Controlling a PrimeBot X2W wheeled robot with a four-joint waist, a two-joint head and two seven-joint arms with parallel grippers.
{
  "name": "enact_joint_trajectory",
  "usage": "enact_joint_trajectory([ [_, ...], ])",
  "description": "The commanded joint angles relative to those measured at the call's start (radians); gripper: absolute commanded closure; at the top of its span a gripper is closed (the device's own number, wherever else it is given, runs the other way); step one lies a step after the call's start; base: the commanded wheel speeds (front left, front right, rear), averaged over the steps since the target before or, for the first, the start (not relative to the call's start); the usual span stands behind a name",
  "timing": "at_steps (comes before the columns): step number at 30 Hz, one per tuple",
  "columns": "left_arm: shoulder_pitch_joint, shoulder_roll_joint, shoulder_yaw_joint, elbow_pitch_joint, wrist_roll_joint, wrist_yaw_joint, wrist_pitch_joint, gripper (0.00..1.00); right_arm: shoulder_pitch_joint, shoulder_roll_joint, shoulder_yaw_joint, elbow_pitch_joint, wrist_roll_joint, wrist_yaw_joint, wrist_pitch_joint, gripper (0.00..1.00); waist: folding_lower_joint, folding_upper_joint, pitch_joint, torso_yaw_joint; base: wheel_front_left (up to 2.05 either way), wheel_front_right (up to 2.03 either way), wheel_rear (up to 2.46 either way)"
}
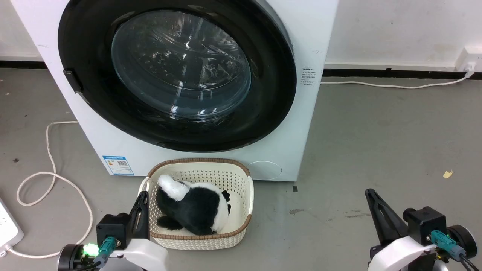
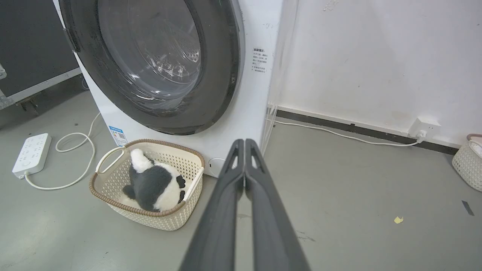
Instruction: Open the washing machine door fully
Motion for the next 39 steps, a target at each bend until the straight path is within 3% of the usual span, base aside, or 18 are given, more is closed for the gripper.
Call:
enact_joint_trajectory([
  [1,-0.015,0.001,-0.001,-0.004,0.009,0.003,0.000,1.00,-0.012,0.004,-0.001,0.002,-0.008,-0.002,0.001,1.00,0.0001,-0.0001,0.000,0.000,0.00,0.00,0.00],
  [13,-0.015,0.001,-0.001,-0.004,0.009,0.003,0.000,1.00,-0.012,0.004,-0.001,0.002,-0.008,-0.002,0.001,1.00,0.0001,-0.0001,0.000,0.000,0.00,0.00,0.00],
  [14,0.000,0.000,0.000,0.000,0.000,0.000,0.000,0.00,0.000,0.000,0.000,0.000,0.000,0.000,0.000,0.00,0.0001,-0.0001,0.000,0.000,0.00,0.00,0.00],
  [15,0.000,0.000,0.000,0.000,-0.002,0.000,0.000,0.00,0.000,0.000,0.000,0.000,0.001,0.000,0.000,0.00,0.0001,-0.0001,0.000,0.000,0.00,0.00,0.00],
  [16,0.001,0.000,0.000,0.001,-0.002,0.000,-0.001,1.00,0.001,0.000,0.001,0.000,0.001,0.000,0.000,1.00,0.0001,-0.0001,0.000,0.000,0.00,0.00,0.00],
  [17,0.001,0.000,0.000,0.001,-0.002,0.000,-0.001,1.00,0.001,0.000,0.001,0.000,0.001,0.000,-0.001,1.00,0.0001,-0.0001,0.000,0.000,0.00,0.00,0.00],
  [18,0.001,0.000,0.001,0.001,-0.002,0.000,-0.001,0.00,0.001,0.000,0.001,0.000,0.001,0.000,-0.001,0.00,0.0001,-0.0001,0.000,0.000,0.00,0.00,0.00],
  [39,-0.006,0.000,-0.021,-0.006,-0.012,0.009,-0.044,0.00,-0.004,0.001,-0.003,-0.015,0.005,0.000,-0.044,0.00,0.0001,-0.0001,0.029,0.011,0.00,0.00,0.00],
])
